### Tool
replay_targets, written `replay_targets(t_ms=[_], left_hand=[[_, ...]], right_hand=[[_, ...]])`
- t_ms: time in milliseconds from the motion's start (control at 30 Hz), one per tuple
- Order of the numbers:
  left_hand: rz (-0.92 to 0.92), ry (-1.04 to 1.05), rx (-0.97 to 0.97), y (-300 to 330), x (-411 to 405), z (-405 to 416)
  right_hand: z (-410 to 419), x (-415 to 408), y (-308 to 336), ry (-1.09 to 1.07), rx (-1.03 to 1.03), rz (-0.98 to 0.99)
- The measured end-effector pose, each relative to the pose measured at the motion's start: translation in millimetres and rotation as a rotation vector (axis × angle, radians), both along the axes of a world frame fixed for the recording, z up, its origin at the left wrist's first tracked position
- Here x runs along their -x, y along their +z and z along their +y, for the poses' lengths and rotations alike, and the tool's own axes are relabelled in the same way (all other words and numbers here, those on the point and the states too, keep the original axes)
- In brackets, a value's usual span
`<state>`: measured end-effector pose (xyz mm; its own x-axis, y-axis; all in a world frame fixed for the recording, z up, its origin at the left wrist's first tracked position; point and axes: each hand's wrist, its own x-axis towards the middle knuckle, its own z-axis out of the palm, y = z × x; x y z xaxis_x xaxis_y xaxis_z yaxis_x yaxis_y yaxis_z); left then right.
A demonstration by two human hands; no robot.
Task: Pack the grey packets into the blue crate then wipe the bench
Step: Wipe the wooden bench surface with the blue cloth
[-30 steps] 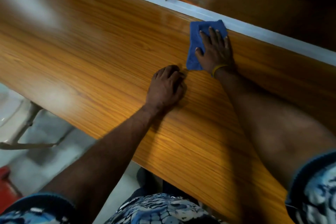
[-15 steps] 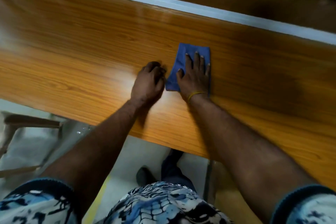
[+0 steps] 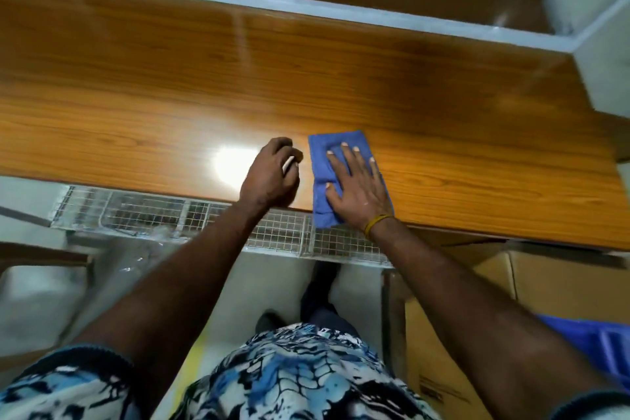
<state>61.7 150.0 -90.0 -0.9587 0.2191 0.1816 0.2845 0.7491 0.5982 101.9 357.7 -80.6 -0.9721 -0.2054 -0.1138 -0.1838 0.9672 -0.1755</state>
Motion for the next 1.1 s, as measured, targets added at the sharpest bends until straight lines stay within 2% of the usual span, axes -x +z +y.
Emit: replay_targets(t_ms=[267,467,833,1100], left_hand=[[-0.038,-0.01,-0.033,-3,-23,11],[-0.037,-0.004,0.004,-3,-15,19],[0.002,-0.023,0.0,10,46,77],[-0.022,0.035,0.151,6,105,111]], right_hand=[[58,-2,2,0.252,-0.036,-0.04],[80,31,-2,0.333,-0.052,-0.034],[109,132,0,0.417,-0.039,-0.046],[127,212,-6,0.433,0.01,0.017]])
